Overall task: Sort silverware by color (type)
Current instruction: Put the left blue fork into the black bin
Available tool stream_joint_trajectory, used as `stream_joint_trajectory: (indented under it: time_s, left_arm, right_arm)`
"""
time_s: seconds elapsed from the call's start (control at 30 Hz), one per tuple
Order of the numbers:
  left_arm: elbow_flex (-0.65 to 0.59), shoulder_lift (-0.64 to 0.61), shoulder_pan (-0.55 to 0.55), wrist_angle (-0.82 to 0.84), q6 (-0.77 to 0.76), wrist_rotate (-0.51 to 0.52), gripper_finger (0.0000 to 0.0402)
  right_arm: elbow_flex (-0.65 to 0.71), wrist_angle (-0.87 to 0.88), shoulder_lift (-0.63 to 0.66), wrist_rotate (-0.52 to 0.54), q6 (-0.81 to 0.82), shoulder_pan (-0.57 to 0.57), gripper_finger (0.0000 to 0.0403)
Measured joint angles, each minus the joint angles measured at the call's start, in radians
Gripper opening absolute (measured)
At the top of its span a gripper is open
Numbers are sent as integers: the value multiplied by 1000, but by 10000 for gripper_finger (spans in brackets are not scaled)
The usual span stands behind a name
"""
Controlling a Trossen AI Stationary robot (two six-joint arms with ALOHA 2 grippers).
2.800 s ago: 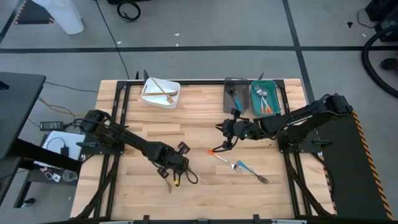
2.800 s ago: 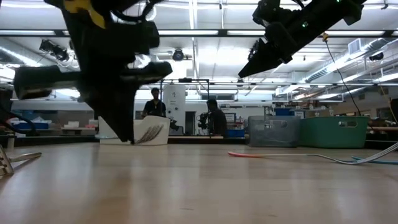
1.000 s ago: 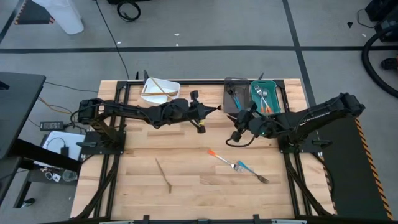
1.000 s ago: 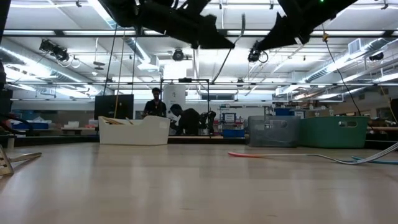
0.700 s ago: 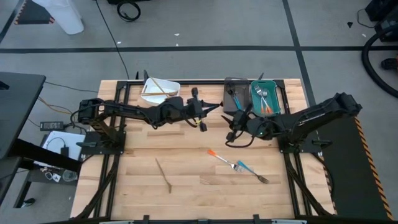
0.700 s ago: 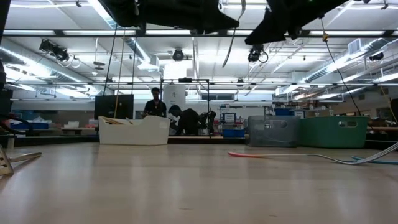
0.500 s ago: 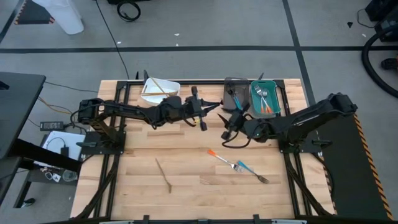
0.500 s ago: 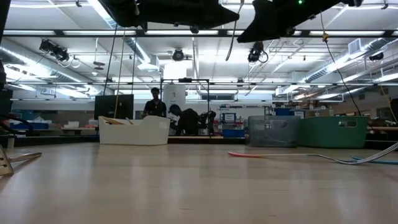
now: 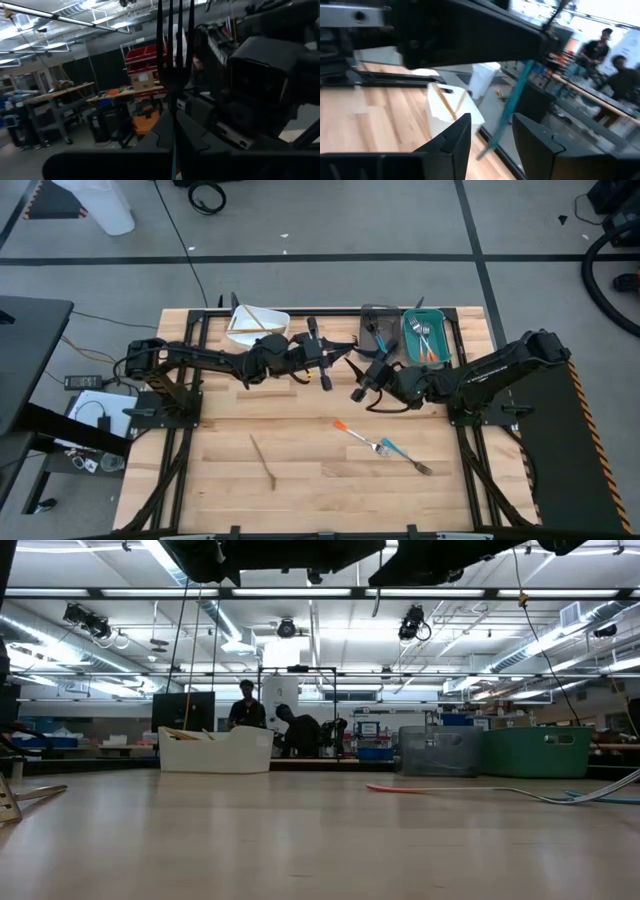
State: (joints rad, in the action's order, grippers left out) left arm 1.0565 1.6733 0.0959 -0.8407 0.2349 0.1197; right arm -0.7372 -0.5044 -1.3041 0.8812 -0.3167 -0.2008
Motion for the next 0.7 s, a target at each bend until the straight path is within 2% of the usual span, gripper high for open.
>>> stream_joint_trajectory:
  time_s: [0.23,0.4,0.53,0.7]
  left_arm:
    - [0,0,0,-16,-47,-36,9]
    - [0,0,0,-16,-49,-39,9]
    - [0,0,0,-16,-49,-39,9]
    - [0,0,0,-15,-48,-39,12]
  right_arm:
    - [0,-57,0,-29,-67,0,153]
    - [0,-64,0,-1,-105,0,146]
    - [0,-63,0,9,-113,11,116]
    - [0,-64,0,7,-111,22,60]
